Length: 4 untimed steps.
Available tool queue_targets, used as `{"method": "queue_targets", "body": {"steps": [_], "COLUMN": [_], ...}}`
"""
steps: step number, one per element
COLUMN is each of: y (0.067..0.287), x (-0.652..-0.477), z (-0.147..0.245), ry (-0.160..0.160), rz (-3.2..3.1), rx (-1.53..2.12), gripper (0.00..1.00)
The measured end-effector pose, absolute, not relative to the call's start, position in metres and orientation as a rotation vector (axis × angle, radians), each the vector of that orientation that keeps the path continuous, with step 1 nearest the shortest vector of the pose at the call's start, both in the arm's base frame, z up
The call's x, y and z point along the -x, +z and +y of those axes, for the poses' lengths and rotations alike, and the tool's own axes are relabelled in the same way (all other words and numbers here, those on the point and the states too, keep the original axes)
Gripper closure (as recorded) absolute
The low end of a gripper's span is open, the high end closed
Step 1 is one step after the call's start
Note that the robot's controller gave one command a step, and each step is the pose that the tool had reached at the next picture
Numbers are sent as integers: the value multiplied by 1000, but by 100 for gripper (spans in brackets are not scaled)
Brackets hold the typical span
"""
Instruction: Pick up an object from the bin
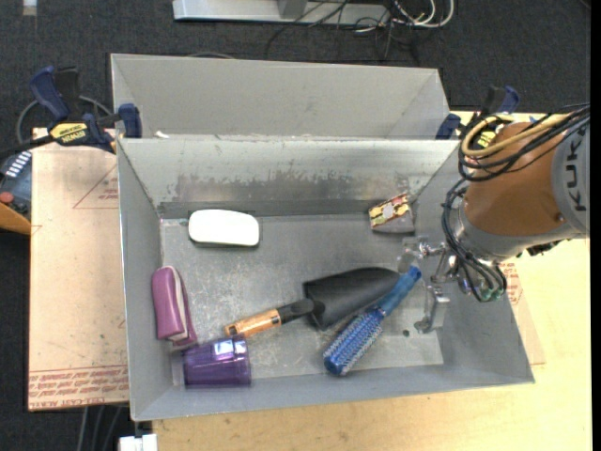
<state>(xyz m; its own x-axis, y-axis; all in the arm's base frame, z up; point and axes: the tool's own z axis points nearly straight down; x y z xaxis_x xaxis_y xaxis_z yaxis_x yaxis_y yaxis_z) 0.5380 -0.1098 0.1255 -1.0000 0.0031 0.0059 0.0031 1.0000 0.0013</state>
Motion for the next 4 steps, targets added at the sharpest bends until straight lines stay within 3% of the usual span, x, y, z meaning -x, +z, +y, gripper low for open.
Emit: {"method": "queue_targets", "body": {"steps": [1, 2, 3, 4], "y": [130, 66, 70, 69], "x": [-540, -540, -562, -540], "z": [-109, -85, -66, -17], "ry": [-1, -6, -2, -6], "rz": [-3142, -3133, -3110, -3132], "rx": [0, -24, -469, 74], "gripper": [0, 0, 0, 100]}}
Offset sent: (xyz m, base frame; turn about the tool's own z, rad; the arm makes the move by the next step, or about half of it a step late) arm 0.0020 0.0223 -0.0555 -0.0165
